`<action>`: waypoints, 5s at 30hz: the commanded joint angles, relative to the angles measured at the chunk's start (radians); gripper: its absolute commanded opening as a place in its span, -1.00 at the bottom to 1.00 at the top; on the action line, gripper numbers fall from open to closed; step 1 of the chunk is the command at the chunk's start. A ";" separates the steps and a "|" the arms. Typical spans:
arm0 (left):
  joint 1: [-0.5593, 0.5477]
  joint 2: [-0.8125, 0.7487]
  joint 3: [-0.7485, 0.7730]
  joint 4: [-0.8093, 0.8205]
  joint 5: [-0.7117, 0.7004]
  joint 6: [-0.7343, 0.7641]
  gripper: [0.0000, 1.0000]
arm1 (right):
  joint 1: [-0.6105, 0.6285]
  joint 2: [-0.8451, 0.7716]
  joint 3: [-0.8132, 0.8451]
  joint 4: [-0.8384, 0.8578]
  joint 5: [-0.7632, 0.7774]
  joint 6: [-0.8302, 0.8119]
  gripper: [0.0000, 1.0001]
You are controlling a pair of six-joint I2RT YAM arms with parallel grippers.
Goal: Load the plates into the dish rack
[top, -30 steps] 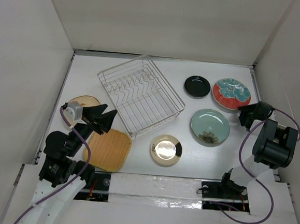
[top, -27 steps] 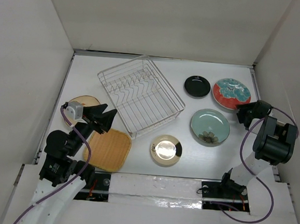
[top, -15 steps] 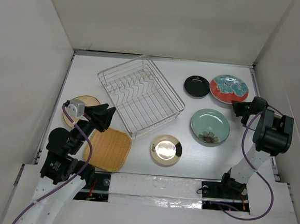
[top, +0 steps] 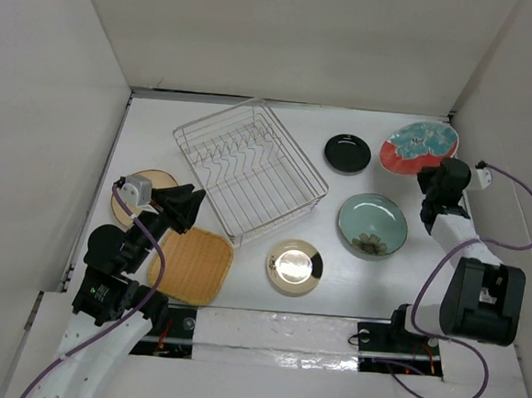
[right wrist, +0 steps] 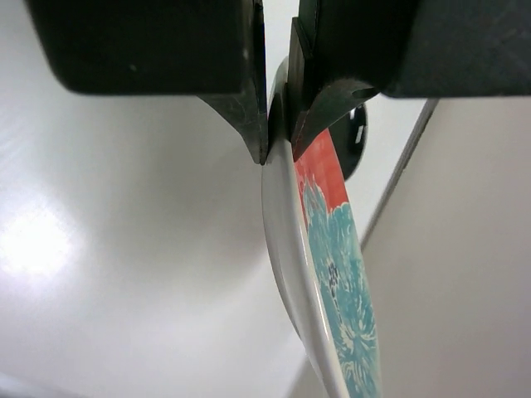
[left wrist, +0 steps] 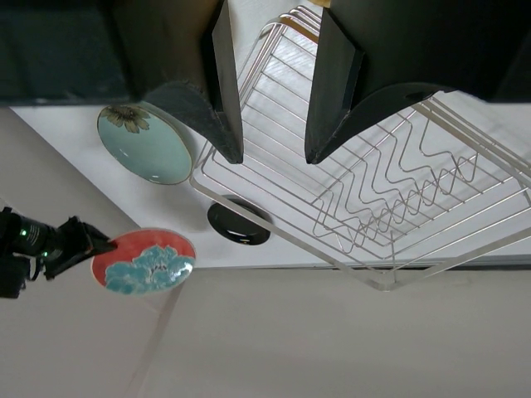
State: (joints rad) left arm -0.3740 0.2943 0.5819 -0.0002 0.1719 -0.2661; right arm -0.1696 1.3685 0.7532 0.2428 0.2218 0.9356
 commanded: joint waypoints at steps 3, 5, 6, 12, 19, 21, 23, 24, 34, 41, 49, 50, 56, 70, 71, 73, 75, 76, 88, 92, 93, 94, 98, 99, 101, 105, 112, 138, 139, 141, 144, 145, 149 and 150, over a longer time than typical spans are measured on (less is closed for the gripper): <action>-0.006 0.006 0.018 0.040 0.008 0.013 -0.36 | 0.194 -0.120 0.254 0.204 0.062 -0.325 -1.00; -0.006 0.005 0.018 0.037 0.008 0.015 -0.36 | 0.290 -0.086 0.357 0.167 0.035 -0.432 -1.00; -0.006 0.003 0.018 0.037 0.006 0.016 -0.36 | 0.321 -0.069 0.394 0.150 0.021 -0.466 -1.00; -0.006 -0.001 0.016 0.035 0.005 0.016 -0.36 | 0.554 0.157 0.763 -0.040 -0.016 -0.713 -1.00; -0.006 -0.007 0.018 0.031 -0.011 0.016 -0.29 | 0.743 0.450 1.156 -0.214 0.163 -0.896 -1.00; -0.006 -0.007 0.019 0.029 -0.011 0.018 -0.26 | 0.775 0.500 1.222 -0.240 0.215 -0.923 -1.00; -0.006 -0.007 0.019 0.028 -0.012 0.016 -0.24 | 0.789 0.553 1.290 -0.240 0.244 -0.961 -1.00; -0.006 -0.009 0.019 0.029 -0.012 0.016 -0.24 | 0.789 0.567 1.307 -0.240 0.254 -0.968 -1.00; -0.006 -0.007 0.018 0.029 -0.008 0.018 -0.23 | 0.823 0.592 1.339 -0.214 0.317 -0.989 -1.00; -0.006 -0.007 0.018 0.029 -0.009 0.016 -0.23 | 0.823 0.540 1.290 -0.128 0.344 -0.992 -1.00; -0.006 -0.003 0.018 0.031 -0.006 0.018 -0.23 | 0.814 0.606 1.313 -0.114 0.396 -1.112 -1.00; -0.006 -0.003 0.018 0.031 -0.006 0.016 -0.23 | 0.814 0.615 1.319 -0.111 0.396 -1.124 -1.00; -0.006 0.000 0.018 0.031 -0.009 0.018 -0.23 | 0.814 0.679 1.391 -0.135 0.378 -1.193 -1.00; -0.006 0.002 0.018 0.034 -0.008 0.016 -0.23 | 0.834 0.679 1.212 -0.117 0.332 -1.161 -1.00; -0.006 0.003 0.018 0.034 -0.008 0.016 -0.23 | 0.834 0.684 1.207 -0.117 0.333 -1.163 -1.00; -0.006 0.002 0.018 0.034 -0.006 0.016 -0.23 | 0.843 0.696 1.198 -0.119 0.335 -1.157 -1.00; -0.006 0.002 0.018 0.034 -0.006 0.016 -0.23 | 0.843 0.708 1.196 -0.129 0.329 -1.138 -1.00; -0.006 0.002 0.018 0.034 -0.006 0.016 -0.23 | 0.843 0.713 1.196 -0.132 0.327 -1.132 -1.00; -0.006 0.002 0.018 0.034 -0.008 0.018 -0.23 | 0.843 0.690 1.198 -0.197 0.338 -1.012 -0.03; -0.006 0.000 0.018 0.032 -0.009 0.018 -0.23 | 0.825 0.588 1.138 -0.214 0.307 -0.936 0.56; -0.006 -0.001 0.018 0.031 -0.012 0.019 -0.23 | 0.811 0.520 1.070 -0.206 0.289 -0.867 0.60; -0.006 -0.003 0.018 0.031 -0.012 0.019 -0.23 | 0.802 0.482 1.025 -0.200 0.278 -0.842 0.63; -0.006 -0.009 0.018 0.032 -0.009 0.018 -0.24 | 0.739 0.243 0.677 -0.090 0.261 -0.654 -0.23; -0.006 -0.011 0.018 0.032 -0.008 0.018 -0.24 | 0.698 0.191 0.594 -0.068 0.246 -0.567 -0.59; -0.006 -0.015 0.018 0.034 -0.003 0.016 -0.26 | 0.642 0.052 0.366 -0.040 0.211 -0.490 -1.00; -0.006 -0.017 0.016 0.039 0.008 0.013 -0.32 | 0.461 -0.032 0.143 -0.012 0.041 -0.399 -1.00; -0.006 -0.012 0.018 0.032 -0.002 0.018 -0.58 | 0.289 0.194 0.225 -0.022 -0.070 -0.350 -0.05; -0.006 0.020 0.019 0.031 -0.014 0.021 -0.66 | 0.114 0.802 0.594 0.061 -0.504 0.006 -0.09; -0.006 0.023 0.019 0.032 -0.012 0.021 -0.66 | 0.114 0.801 0.598 0.056 -0.501 -0.012 0.02; -0.006 0.025 0.019 0.032 -0.012 0.021 -0.66 | 0.124 0.804 0.600 0.055 -0.504 -0.023 0.05; -0.006 0.028 0.019 0.034 -0.009 0.021 -0.66 | 0.124 0.822 0.641 0.012 -0.527 -0.038 -0.18; -0.006 0.028 0.019 0.032 -0.009 0.021 -0.66 | 0.124 0.822 0.641 0.015 -0.526 -0.038 -0.33; -0.006 0.023 0.018 0.031 -0.015 0.021 -0.66 | 0.113 0.781 0.589 0.084 -0.523 -0.020 -1.00; -0.006 0.022 0.019 0.031 -0.015 0.022 -0.66 | 0.113 0.758 0.537 0.137 -0.513 -0.012 -1.00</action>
State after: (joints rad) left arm -0.3740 0.3122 0.5819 -0.0055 0.1596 -0.2584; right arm -0.0513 2.1803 1.3373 0.2867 -0.2928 0.9134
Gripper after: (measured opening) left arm 0.168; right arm 0.026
